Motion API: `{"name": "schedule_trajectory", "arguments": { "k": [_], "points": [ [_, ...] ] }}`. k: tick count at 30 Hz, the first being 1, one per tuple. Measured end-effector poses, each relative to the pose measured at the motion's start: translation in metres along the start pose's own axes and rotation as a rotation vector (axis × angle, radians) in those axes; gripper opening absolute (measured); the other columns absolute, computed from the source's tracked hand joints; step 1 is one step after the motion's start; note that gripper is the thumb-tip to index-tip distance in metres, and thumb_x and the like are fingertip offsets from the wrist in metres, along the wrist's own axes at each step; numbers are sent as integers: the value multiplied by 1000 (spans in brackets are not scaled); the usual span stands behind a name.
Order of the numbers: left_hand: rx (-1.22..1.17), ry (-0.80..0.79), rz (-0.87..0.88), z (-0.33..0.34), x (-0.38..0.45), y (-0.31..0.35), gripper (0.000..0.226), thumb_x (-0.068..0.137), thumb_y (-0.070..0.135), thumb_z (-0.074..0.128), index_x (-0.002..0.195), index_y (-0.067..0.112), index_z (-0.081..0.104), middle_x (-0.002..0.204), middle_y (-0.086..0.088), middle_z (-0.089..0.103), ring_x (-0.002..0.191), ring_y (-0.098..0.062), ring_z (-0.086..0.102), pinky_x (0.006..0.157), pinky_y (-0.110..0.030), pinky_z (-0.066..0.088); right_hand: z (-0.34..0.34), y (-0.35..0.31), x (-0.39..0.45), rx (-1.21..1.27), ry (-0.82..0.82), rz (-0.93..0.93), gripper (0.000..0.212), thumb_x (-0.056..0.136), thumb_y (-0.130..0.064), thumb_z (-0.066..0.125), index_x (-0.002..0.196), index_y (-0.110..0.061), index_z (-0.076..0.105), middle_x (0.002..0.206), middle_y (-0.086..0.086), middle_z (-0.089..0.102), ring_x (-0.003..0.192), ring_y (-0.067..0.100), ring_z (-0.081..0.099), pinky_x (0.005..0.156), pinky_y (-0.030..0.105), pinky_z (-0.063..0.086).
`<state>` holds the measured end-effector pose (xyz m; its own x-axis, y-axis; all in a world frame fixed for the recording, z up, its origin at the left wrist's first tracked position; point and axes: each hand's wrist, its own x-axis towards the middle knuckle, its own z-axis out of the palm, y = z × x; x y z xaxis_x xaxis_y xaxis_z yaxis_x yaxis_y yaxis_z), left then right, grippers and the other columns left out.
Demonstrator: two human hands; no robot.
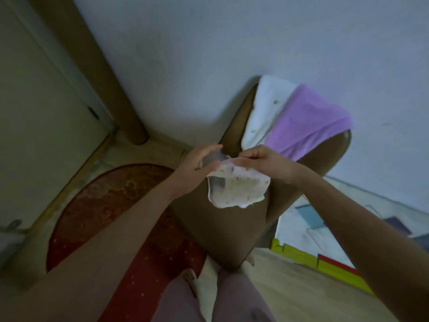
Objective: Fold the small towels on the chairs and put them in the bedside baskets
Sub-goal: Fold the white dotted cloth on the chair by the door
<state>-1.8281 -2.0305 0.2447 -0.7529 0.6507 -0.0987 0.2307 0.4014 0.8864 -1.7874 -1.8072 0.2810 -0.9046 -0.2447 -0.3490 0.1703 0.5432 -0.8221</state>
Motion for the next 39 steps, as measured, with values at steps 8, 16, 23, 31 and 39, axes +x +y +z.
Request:
{"name": "schedule_trajectory", "arguments": {
  "k": [8,16,23,31,39],
  "points": [
    [-173,-125,-45,26,-3,71,40,99,35,52,106,-2,66,93,-9,66,86,-17,60,76,-33,46,-10,-19,-96,236,327,-36,37,94,-24,63,57,-24,59,54,-10,49,50,4,40,52,16,32],
    [-442,156,-330,45,18,84,32,96,41,55,105,11,65,91,-2,66,89,-16,60,72,-26,43,-9,46,-144,239,517,117,41,91,-19,68,52,-18,53,48,-13,45,45,0,38,45,15,31],
    [-315,559,-505,27,27,49,28,97,31,56,104,6,65,100,-12,59,95,-21,53,82,-30,40,-7,92,-143,140,694,334,41,88,-29,70,54,-16,52,49,-6,39,44,3,33,47,19,27],
    [-254,-111,-156,51,26,104,34,102,40,40,131,30,56,126,13,56,117,-4,52,96,-18,42,-7,5,-103,321,336,7,26,93,-24,65,75,-6,71,66,0,55,62,4,47,61,18,38],
    [-183,53,-356,43,16,98,36,98,49,45,80,21,60,74,1,59,78,-16,55,73,-28,38,-16,1,-92,292,345,8,38,89,-24,70,81,11,62,70,12,49,66,20,42,61,25,35]
  ]
}}
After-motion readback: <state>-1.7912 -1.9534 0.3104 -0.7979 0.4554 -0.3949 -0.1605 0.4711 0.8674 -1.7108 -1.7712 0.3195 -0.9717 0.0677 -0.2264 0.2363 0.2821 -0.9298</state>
